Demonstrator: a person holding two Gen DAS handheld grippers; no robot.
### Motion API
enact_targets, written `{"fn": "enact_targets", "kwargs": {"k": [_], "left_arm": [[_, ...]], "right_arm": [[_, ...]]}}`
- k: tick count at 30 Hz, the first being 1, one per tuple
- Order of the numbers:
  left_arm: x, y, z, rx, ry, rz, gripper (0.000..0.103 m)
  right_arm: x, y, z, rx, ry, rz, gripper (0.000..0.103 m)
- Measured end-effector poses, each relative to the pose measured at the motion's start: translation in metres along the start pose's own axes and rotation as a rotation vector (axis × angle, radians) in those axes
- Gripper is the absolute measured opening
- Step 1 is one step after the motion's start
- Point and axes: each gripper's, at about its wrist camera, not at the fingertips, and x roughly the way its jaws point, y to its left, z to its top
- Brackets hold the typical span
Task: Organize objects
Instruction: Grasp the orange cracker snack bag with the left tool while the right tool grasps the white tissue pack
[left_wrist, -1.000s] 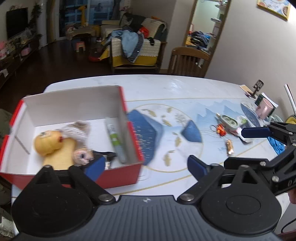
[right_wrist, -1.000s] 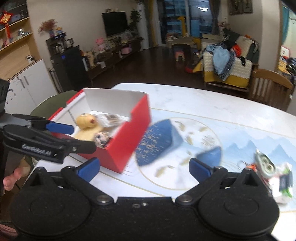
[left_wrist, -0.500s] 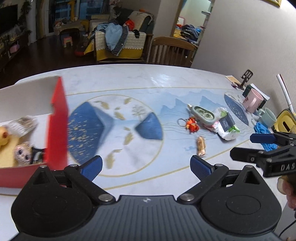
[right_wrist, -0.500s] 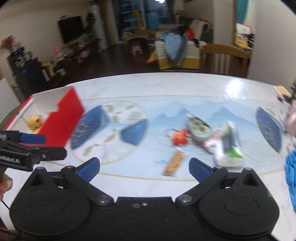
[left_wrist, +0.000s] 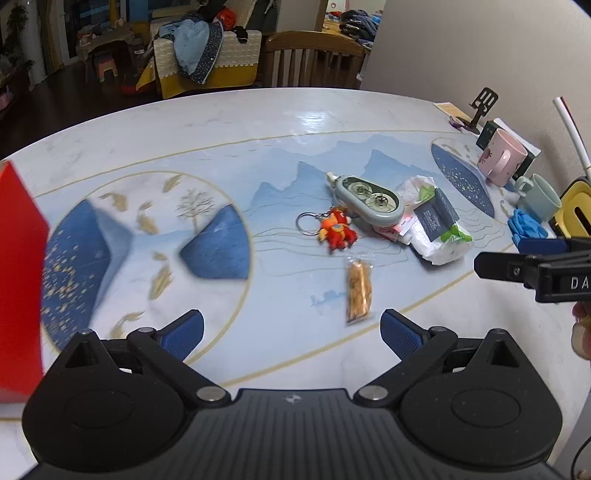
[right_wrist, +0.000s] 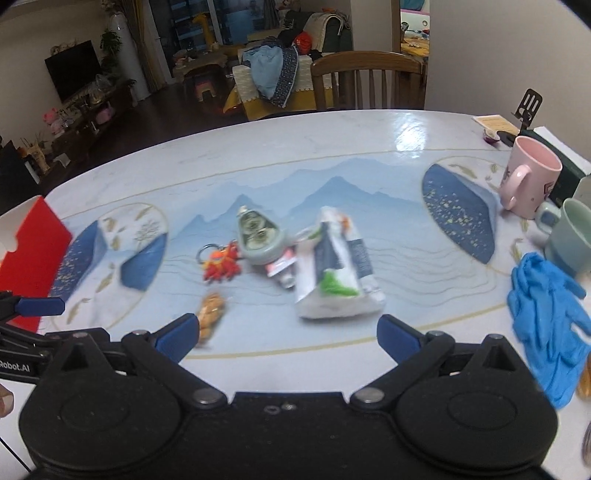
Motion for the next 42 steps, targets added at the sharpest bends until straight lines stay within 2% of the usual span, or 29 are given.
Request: {"fn": "enact_targets", "kwargs": {"k": [7,14,22,26,31,35,36,37,39,42], "left_arm": [[0.033,-0.028,0.016,0.044,0.010,-0.015,0.102],[0.068,-0.052,0.023,0.103,0.040,-0.016,0.102],[0.096,-0.054,0.020,0.095,0.075,0.010,0.102],[0.099,-0.054,0.018,0.108,0.066,0.043,0.102],[0.098,-0.055,0.016,0.137,0.051,0.045,0.100],[0.092,-0.062,0.013,0.193,0.032,0.046,0.078],[0.091,-0.064,0.012,0.204,0.031,0.039,0.068],[0.089,-0.066,0.012,0.213,0.030,0.033,0.062],[0.087,-0.070,0.013,0.232,0.032,0.022,0.038],[0.086,-0.074,0.014,0.257,0.044,0.009,0.027]], "right_arm": [[0.027,-0.019,0.017,-0.027,0.023,-0.022,0.100],[0.067,-0.038,0.029,0.013,0.068,-0.071,0.095],[0.097,-0.051,0.032,0.066,0.116,-0.095,0.086],[0.103,-0.048,0.031,0.061,0.123,-0.084,0.085],[0.106,-0.044,0.032,0.059,0.113,-0.076,0.082],[0.103,-0.039,0.031,0.044,0.099,-0.069,0.067],[0.103,-0.038,0.030,0.044,0.097,-0.070,0.066],[0.102,-0.038,0.030,0.044,0.094,-0.071,0.065],[0.101,-0.038,0.028,0.052,0.082,-0.075,0.062],[0.097,-0.040,0.026,0.074,0.077,-0.069,0.048]]}}
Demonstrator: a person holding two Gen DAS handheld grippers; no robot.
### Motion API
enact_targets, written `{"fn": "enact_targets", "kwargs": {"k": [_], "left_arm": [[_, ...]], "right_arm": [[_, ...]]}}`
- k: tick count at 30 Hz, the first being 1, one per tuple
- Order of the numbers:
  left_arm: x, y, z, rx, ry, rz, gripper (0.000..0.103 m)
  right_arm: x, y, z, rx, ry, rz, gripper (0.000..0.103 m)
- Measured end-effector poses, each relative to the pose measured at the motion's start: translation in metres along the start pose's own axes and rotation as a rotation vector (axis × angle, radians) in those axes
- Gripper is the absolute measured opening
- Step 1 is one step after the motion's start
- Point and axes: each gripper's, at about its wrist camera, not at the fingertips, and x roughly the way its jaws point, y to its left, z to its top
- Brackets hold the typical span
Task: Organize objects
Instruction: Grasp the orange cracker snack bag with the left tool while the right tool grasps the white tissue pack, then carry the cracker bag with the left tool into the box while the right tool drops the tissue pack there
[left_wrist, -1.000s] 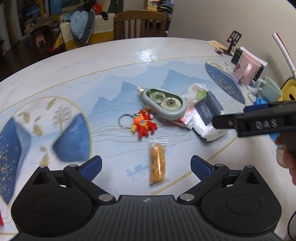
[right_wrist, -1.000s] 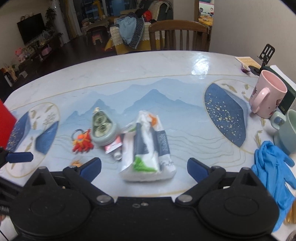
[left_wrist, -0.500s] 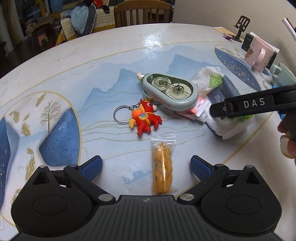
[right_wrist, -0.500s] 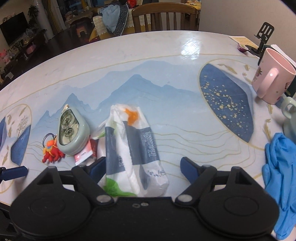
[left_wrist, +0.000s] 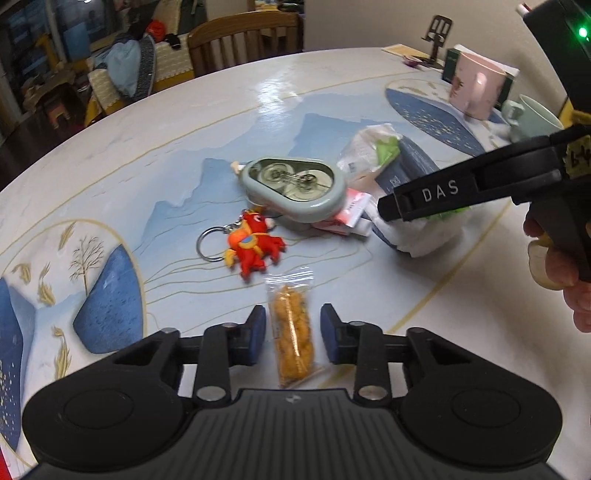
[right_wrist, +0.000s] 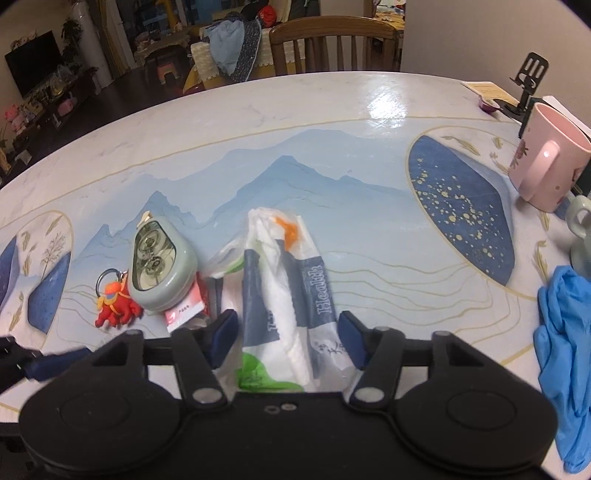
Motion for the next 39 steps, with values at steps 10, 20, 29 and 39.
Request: {"fn": "enact_targets", "kwargs": {"k": [10,20,29,39], "left_arm": [[-0.011,0.007,-0.007,-0.027,0.016,-0.021,0.020],[-0.040,0.020,-0.027,-0.099,0.026,-0.025,0.020],[-0.075,0.037,-0.048,-0.147,0.011,-0.030,0.020],[-0.127,0.074,-0.069,-0.214,-0.030,-0.048,0.020]], "right_arm": [[-0.031,-0.008,-0.022,0.057,-0.011,-0.019,0.026],[-0.072,0.006,-0.060,0.061,0.024,0.013,0.026],[-0.106,0.038,-0.082,0.050,0.036,0.079,0.026],[-0.134,0.104,-0.090,-0.029,0.034,0.163,0.026]]}}
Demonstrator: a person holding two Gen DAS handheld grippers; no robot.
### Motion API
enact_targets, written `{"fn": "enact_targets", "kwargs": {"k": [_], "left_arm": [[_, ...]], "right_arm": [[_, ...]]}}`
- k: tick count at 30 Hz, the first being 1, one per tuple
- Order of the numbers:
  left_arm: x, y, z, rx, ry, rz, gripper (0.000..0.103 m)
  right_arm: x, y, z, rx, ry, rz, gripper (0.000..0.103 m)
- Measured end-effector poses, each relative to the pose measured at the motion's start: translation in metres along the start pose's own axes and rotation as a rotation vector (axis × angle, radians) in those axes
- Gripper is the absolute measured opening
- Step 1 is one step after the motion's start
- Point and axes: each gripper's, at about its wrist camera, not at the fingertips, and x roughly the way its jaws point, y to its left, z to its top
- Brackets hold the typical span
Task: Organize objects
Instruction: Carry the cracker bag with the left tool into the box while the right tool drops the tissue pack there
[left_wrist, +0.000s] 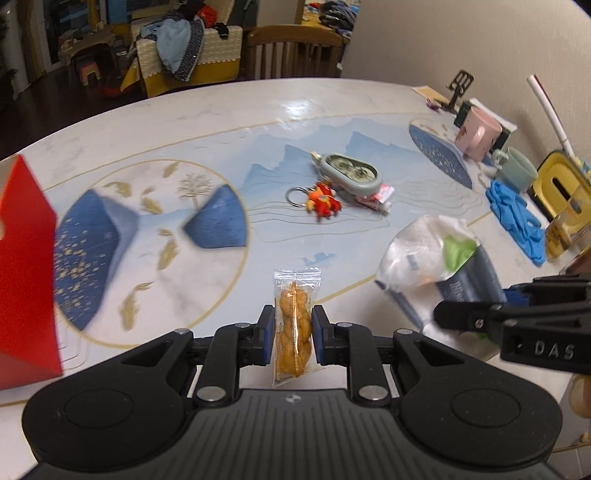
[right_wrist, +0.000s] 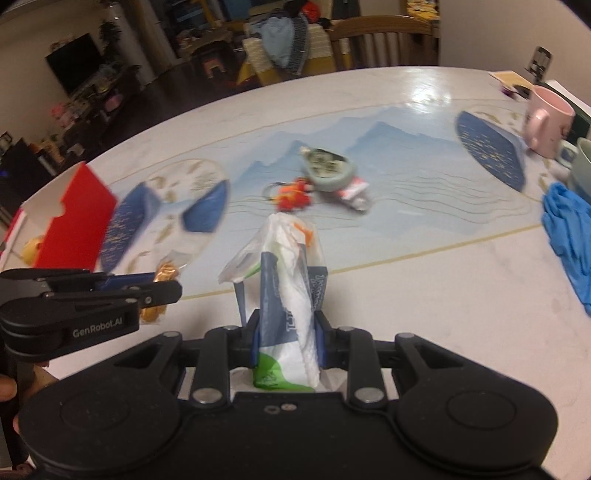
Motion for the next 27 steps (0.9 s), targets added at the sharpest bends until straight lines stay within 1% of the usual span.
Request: {"fn": "enact_targets", "kwargs": {"k": [5,9,17,20,27], "left_arm": [[-0.028,0.027,0.000,-0.032,-0.026,-0.001,0.020],[-0.050,0.056,0.001,-0.070,-0.047,-0.001,0.020],[-0.099,0.116,-0.001,-0.105,-0.116,0.018,0.020],[-0.113,0.140,-0.004,-0.116,-0.135,0.030,0.020],[-0.135,0.198,-0.012,-0.152,-0.160,0.057,0.020]], "right_arm": [[-0.006,0.040,0.006,-0.054,-0.013,0.023,0.026],[-0.009,0.074,0.014,-0.090,-0.033,0.046,0.026],[-0.012,0.150,0.032,-0.166,-0.079,0.104,0.026],[-0.008,0.179,0.036,-0.193,-0.089,0.115,0.026],[0.005,0.238,0.043,-0.247,-0.083,0.129,0.026]]}}
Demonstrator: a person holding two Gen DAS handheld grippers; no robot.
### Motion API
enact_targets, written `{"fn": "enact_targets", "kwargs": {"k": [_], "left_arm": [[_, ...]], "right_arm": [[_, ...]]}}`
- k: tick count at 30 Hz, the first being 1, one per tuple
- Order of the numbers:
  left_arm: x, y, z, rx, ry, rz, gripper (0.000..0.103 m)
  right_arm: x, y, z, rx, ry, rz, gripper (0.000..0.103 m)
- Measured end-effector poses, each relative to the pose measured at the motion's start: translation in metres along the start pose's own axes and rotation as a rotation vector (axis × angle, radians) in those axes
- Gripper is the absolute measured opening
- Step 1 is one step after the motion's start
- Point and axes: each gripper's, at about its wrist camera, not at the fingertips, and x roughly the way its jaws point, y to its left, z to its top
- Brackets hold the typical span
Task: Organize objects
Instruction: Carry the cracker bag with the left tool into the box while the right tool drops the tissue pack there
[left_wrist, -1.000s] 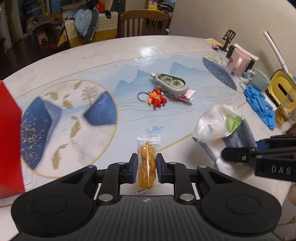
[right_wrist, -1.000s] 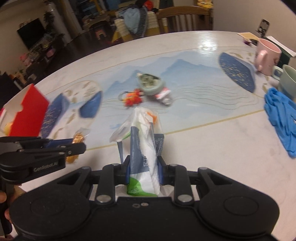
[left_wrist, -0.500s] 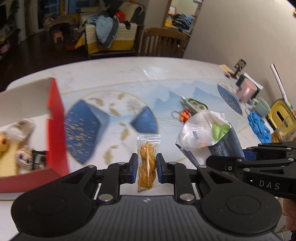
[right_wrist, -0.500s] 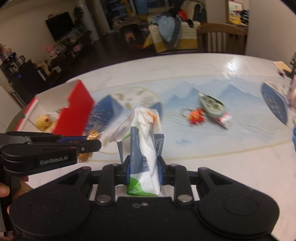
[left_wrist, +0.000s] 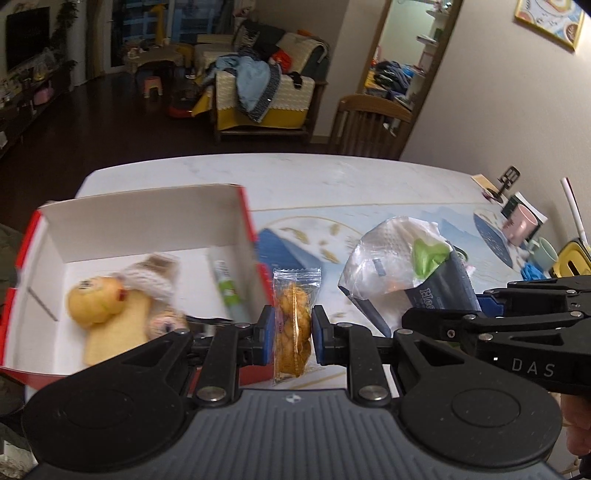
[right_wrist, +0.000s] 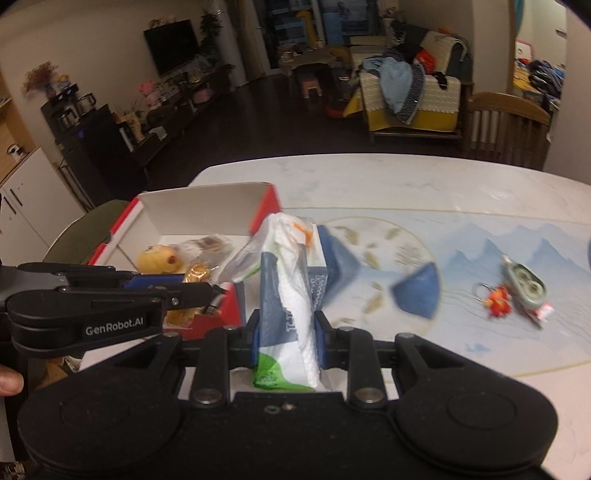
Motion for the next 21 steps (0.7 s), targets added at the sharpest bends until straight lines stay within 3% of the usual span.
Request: {"fn": "enact_targets", "kwargs": {"k": [10,21], "left_arm": [[-0.009,0.083,0.002,-0.026,0.001,0.049,0.020],[-0.005,0.156,0.020,0.011,0.008,0.149,0.020]], "right_arm": [[0.042,0.069,0.022,-0.070,0.030,-0.011,0.026],[0.103,0.112,0.037,-0.136,0.087,-0.072,0.026]]}}
